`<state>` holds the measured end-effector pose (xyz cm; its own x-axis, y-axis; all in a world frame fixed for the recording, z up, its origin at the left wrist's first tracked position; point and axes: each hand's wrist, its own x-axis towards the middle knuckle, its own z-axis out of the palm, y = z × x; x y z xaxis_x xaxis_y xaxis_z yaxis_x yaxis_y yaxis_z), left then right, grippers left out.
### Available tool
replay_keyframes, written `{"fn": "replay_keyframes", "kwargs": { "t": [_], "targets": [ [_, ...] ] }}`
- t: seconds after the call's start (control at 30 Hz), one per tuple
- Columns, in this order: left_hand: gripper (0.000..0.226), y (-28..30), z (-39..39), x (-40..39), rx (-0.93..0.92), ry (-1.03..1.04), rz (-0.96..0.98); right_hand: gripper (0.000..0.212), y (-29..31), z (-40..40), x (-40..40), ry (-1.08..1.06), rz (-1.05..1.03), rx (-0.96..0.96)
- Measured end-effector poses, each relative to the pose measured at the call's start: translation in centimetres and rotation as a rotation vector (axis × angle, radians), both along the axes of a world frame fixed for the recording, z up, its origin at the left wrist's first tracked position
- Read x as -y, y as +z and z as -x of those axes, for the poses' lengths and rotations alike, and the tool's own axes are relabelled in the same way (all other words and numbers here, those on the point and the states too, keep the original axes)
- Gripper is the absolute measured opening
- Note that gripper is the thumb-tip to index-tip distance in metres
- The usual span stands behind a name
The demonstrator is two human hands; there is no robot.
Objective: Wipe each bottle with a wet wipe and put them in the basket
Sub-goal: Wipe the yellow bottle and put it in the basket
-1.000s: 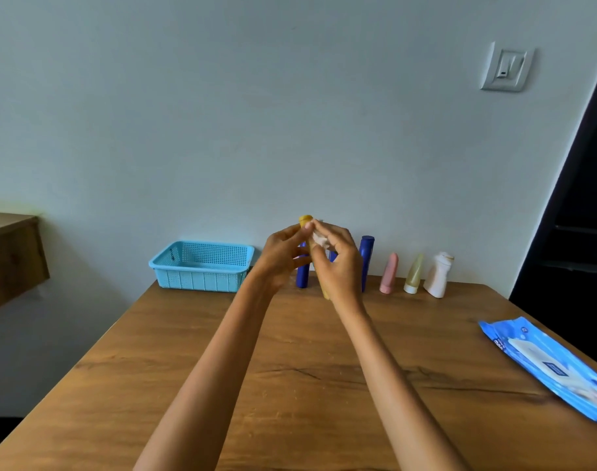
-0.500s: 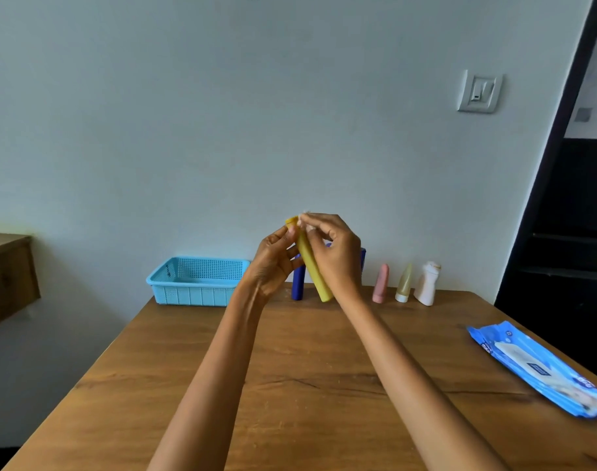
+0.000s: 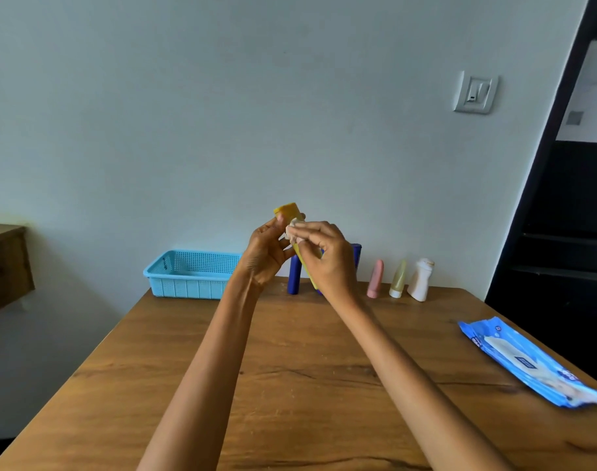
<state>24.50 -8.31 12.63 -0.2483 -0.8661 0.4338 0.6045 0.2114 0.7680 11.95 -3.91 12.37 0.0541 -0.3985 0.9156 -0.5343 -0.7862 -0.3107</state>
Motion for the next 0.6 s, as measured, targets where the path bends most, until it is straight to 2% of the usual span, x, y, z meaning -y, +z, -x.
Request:
{"fn": "replay_keyframes", "kwargs": {
  "t": [0.03,0.1,0.17,0.3,0.43,0.6],
  "targets": [
    [0.048,0.0,0.0,-0.1,-0.008,0.009,-0.009,0.023,0.0,0.3,0.2,-0.005,-0.03,0.037],
    [0.065,-0.1,0.1,-0.2,-0.019,0.012,-0.015,0.021,0.2,1.0,0.6,-0.015,-0.117,0.133],
    [0.072,-0.1,0.2,-0.3,-0.026,0.015,-0.02,0.022,0.3,1.4,0.9,-0.03,-0.167,0.141],
    [0.037,0.2,-0.2,-0.5,-0.077,0.039,-0.043,0.025,-0.6,1.4,-0.1,-0.002,-0.098,0.016],
    [0.032,0.2,-0.4,-0.4,-0.101,0.056,-0.07,0.023,-1.8,2.5,-0.1,-0.008,-0.122,0.019],
    [0.029,0.2,0.9,-0.9,-0.069,0.036,-0.106,0.026,0.6,1.4,0.6,-0.03,-0.102,0.031]
  ]
}}
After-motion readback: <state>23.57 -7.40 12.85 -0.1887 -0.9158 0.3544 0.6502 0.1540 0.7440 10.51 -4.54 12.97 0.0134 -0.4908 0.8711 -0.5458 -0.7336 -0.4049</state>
